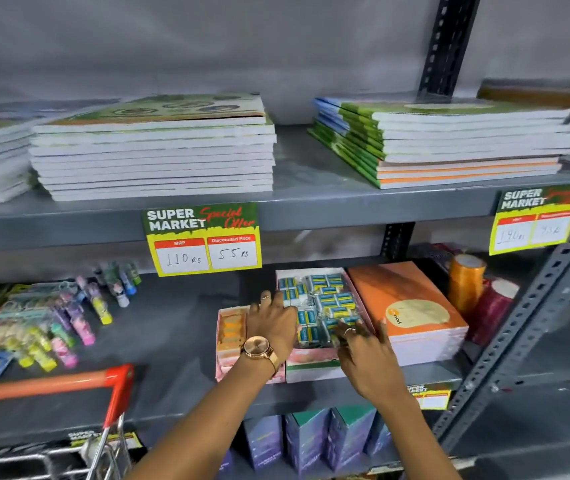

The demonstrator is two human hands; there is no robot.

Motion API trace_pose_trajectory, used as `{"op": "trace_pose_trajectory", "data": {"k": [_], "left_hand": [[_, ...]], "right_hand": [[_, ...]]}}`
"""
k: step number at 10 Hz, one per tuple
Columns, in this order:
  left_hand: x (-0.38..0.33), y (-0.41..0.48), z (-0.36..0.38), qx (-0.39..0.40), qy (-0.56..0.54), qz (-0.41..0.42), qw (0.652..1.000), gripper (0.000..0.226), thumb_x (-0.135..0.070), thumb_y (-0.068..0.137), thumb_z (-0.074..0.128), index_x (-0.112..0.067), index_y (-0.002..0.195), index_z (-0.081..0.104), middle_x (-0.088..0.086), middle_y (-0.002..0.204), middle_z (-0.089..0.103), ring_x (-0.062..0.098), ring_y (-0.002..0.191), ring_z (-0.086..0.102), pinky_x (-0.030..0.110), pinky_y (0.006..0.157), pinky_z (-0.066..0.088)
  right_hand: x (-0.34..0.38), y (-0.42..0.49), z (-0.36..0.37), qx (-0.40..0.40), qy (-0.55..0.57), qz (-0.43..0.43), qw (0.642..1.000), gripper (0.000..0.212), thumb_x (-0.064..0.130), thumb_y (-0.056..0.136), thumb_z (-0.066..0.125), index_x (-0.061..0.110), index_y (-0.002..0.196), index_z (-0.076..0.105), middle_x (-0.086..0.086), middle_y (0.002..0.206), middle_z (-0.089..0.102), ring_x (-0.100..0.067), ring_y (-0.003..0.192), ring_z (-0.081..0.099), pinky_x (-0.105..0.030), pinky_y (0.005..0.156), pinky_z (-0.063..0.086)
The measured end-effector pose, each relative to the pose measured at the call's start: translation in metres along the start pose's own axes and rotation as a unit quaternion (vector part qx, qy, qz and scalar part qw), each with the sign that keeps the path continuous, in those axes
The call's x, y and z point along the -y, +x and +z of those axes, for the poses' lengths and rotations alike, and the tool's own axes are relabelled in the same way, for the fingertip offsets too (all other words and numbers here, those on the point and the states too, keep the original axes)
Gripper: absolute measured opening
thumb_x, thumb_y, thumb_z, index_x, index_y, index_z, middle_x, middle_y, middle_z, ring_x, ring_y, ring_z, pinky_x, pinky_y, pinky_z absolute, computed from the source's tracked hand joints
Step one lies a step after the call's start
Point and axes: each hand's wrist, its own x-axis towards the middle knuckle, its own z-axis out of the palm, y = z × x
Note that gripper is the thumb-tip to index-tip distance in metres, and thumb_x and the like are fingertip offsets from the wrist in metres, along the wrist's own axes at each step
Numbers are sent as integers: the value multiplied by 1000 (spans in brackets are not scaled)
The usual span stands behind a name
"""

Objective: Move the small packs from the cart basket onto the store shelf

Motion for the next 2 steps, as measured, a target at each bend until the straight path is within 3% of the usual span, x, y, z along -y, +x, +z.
{"op": "trace_pose_trajectory", "data": {"k": [1,2], "left_hand": [[1,-6,0,-23,9,5,1000,25,-25,88,58,-16,110,64,10,137,45,33,128,34,47,101,38],[1,-13,-2,-45,7,56,997,34,-19,89,55,-16,123,54,12,141,40,34,129,34,47,100,39]], "right_hand": [[8,-3,0,2,11,17,1000,30,26,92,41,24,117,56,-3,119,66,-22,124,52,-51,120,4],[21,0,-17,-12,98,31,995,25,22,92,44,15,108,61,-10,114,67,-28,117,55,-51,117,20]]}}
